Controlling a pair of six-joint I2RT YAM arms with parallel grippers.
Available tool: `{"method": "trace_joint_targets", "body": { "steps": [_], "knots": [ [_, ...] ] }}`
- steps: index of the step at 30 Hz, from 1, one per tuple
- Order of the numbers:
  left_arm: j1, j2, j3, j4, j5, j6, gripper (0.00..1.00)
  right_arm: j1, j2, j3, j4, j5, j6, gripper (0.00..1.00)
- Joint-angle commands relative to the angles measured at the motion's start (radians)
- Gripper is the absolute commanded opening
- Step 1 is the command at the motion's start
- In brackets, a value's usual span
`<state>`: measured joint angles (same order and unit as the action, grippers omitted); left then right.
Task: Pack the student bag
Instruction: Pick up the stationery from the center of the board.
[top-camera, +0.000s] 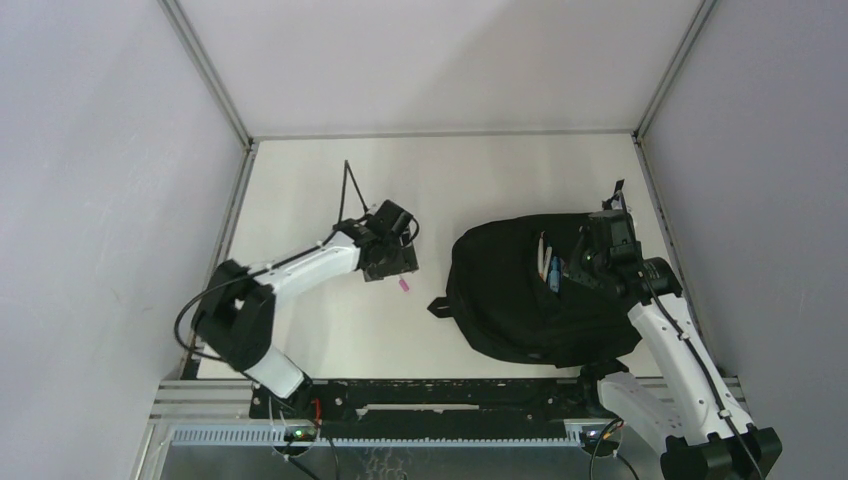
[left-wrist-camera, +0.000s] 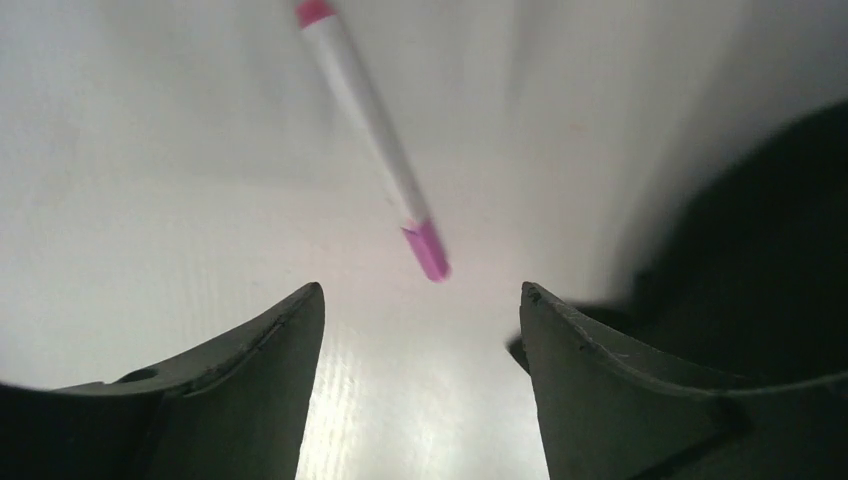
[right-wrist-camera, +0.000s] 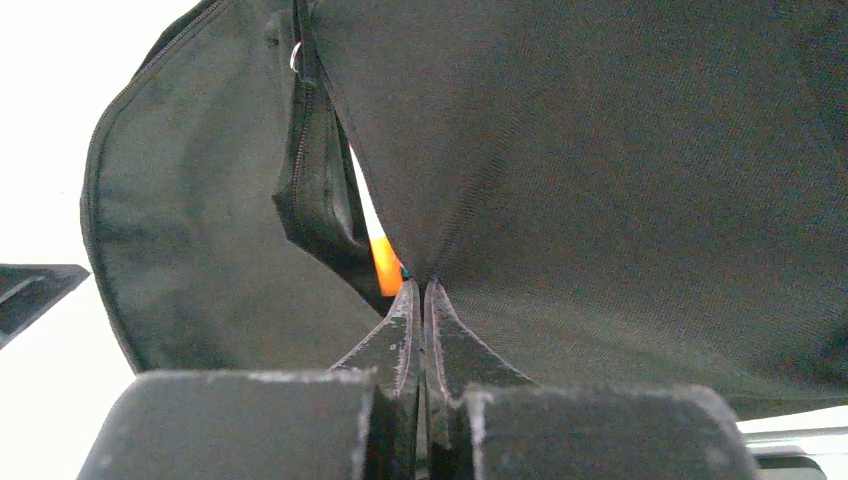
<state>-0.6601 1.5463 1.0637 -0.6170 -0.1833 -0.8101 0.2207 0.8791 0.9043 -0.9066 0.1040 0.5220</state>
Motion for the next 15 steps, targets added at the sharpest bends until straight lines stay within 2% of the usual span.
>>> {"method": "trace_joint_targets", "body": {
  "steps": [1,9,15],
  "knots": [
    [0.021,0.116,0.020,-0.032,-0.092,-0.040,0.73,0.011,-0.018,0.031,0.017,0.012,0.005,0.00],
    [0.028,0.239,0.026,0.001,-0.074,-0.090,0.62,0.009,-0.032,0.031,0.001,0.031,0.001,0.00],
    [0.049,0.266,-0.008,0.016,-0.050,-0.113,0.44,0.009,-0.031,0.031,0.002,0.029,-0.001,0.00]
  ]
}}
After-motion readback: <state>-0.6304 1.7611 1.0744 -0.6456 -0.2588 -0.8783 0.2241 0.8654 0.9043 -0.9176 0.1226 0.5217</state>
